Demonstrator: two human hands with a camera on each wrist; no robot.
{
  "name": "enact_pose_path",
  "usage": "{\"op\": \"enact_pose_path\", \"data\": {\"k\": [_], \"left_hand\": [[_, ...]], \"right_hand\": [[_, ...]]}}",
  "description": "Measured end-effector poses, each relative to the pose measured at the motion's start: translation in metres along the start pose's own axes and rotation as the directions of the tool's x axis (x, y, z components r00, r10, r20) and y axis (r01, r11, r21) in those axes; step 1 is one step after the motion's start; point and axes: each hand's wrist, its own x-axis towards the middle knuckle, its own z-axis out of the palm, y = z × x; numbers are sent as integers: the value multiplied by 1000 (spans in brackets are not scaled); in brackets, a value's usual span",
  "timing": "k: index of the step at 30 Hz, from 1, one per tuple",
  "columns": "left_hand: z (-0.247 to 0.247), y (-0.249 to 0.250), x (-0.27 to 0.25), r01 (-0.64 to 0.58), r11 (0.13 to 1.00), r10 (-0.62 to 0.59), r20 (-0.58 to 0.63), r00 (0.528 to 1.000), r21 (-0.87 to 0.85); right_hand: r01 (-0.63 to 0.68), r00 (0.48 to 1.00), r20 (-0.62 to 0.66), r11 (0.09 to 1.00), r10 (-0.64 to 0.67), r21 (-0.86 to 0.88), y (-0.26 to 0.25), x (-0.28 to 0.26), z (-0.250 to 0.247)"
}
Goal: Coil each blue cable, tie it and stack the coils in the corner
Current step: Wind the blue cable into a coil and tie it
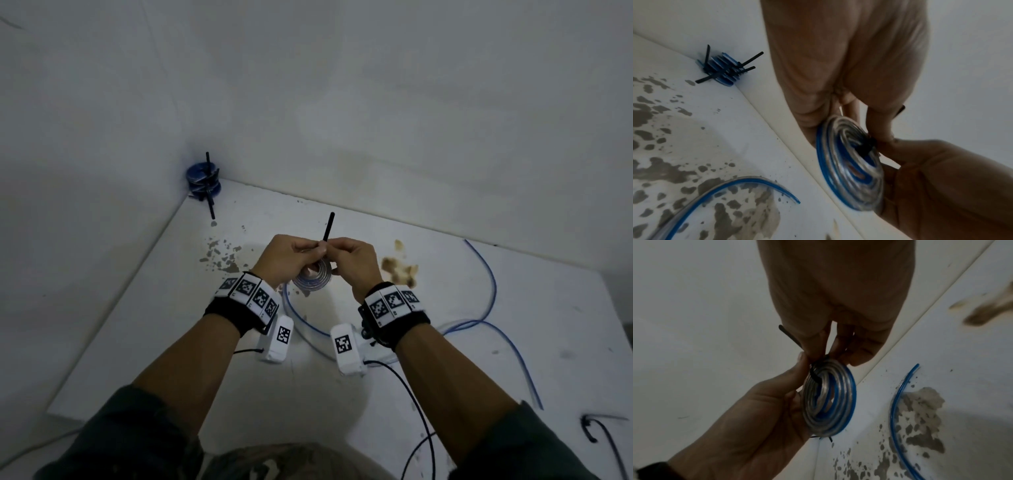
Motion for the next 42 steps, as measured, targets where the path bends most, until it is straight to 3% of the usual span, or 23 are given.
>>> {"op": "enact_pose_path", "data": {"k": [5, 11, 14, 17, 20, 22, 24, 26, 27, 28, 31, 33, 34, 35, 36, 37, 39, 40, 42], "left_hand": [[-8, -4, 6, 42, 999, -40, -94, 995, 23], [-29, 2, 3, -58, 969, 97, -153, 984, 242], [-46, -2, -6, -110, 952, 153, -133, 979, 287], [-73, -7, -10, -172, 919, 206, -60, 977, 354], [-102, -13, 0, -163, 826, 327, -223, 918, 540], [-114, -18, 10, -180, 758, 445, -296, 845, 627], [-123, -23, 17, -216, 740, 510, -321, 798, 637], [-131, -25, 22, -253, 739, 545, -334, 769, 624], [-135, -27, 26, -281, 725, 576, -329, 748, 629], [-137, -29, 28, -293, 705, 598, -319, 736, 646], [-145, -33, 41, -322, 661, 649, -300, 699, 678], [-145, -32, 50, -272, 774, 559, -416, 717, 571], [-145, -30, 52, -186, 897, 397, -546, 738, 401], [-145, -24, 54, -91, 990, 138, -663, 736, 105], [-146, -19, 56, -22, 972, -141, -653, 744, -235], [-147, -13, 56, 20, 866, -340, -557, 758, -500], [-153, -6, 58, 79, 748, -451, -417, 789, -659], [-157, -2, 60, 86, 757, -442, -410, 798, -648], [-169, 0, 69, 90, 814, -425, -483, 765, -574]], "right_hand": [[-62, 996, -61, 998, 63, 18, -9, 11, 19], [-103, 991, -87, 995, 103, -1, -22, 28, 49], [68, 997, -30, 988, -73, -139, -18, 31, 62], [342, 940, 111, 891, -323, -300, -24, 38, 66], [466, 880, 296, 792, -370, -396, -35, 41, 72], [384, 893, 369, 865, -259, -323, -40, 38, 81], [92, 909, 414, 993, -51, -79, -46, 34, 89], [-216, 867, 488, 960, 103, 180, -50, 33, 95], [-294, 853, 504, 924, 139, 244, -51, 35, 99], [-318, 853, 498, 911, 154, 263, -51, 38, 104], [-178, 931, 351, 965, 101, 192, -48, 45, 125], [-115, 957, 282, 979, 64, 169, -49, 55, 140], [-87, 961, 274, 984, 42, 156, -50, 62, 147], [-60, 960, 279, 990, 21, 131, -52, 68, 153], [-38, 956, 294, 994, 5, 107, -52, 75, 159], [-17, 949, 316, 997, -9, 79, -52, 81, 165], [20, 930, 366, 999, -32, 37, -51, 93, 177], [28, 922, 386, 999, -39, 35, -50, 97, 183], [36, 919, 391, 999, -46, 33, -49, 108, 195]]}}
